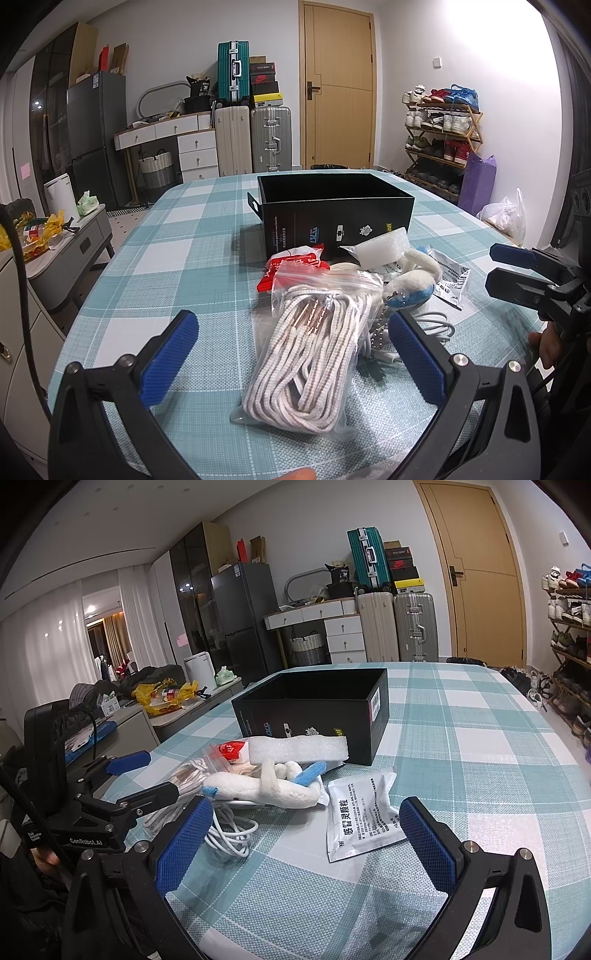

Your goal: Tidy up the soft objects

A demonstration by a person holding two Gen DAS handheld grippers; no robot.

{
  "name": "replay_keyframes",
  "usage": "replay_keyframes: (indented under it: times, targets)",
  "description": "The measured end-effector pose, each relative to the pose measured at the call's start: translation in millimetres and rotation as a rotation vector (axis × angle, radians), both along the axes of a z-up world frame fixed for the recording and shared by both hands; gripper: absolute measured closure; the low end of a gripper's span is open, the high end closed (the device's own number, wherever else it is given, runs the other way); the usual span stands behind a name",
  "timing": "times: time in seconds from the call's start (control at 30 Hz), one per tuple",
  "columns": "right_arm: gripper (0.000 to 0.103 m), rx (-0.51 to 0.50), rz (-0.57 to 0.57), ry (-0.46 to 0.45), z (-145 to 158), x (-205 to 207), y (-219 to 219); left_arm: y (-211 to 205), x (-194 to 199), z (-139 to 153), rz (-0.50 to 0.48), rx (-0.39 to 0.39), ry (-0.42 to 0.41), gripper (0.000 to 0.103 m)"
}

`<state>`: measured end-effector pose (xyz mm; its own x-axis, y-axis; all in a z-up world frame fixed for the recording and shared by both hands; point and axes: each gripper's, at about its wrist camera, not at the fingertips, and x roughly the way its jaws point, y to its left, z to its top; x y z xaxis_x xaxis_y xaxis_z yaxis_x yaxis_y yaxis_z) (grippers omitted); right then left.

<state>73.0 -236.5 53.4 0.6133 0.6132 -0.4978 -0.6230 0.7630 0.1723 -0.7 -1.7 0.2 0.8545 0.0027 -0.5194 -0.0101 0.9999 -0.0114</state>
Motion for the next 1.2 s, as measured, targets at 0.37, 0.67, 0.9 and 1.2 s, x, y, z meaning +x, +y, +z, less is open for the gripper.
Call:
replay_keyframes:
  times: [0.37,0.67,0.9,1.2]
  targets:
    - [0.0,-0.01,-0.002,0.0,-4.3,1.4,1.2,2.4,-1.2,0.6,0.008,-0.005,-0.006,0.0]
    - [0.0,-0.015,-0.008,0.006,-5.5,2.9,0.9,2.0,-2.4,0.7,0.007,-0.009,-0.008,0.0]
    - [0.0,-0.03,-0.016,0.012,-5.7,5.6,1.0,0.6,-2.0,0.2,0.006,-0.009,-0.002,0.0]
    - [0.0,-0.075,-0.027,0.024,0.4,11.9,4.2,1.3,0.0,7.2,-0.002,-0.003,0.013,0.0]
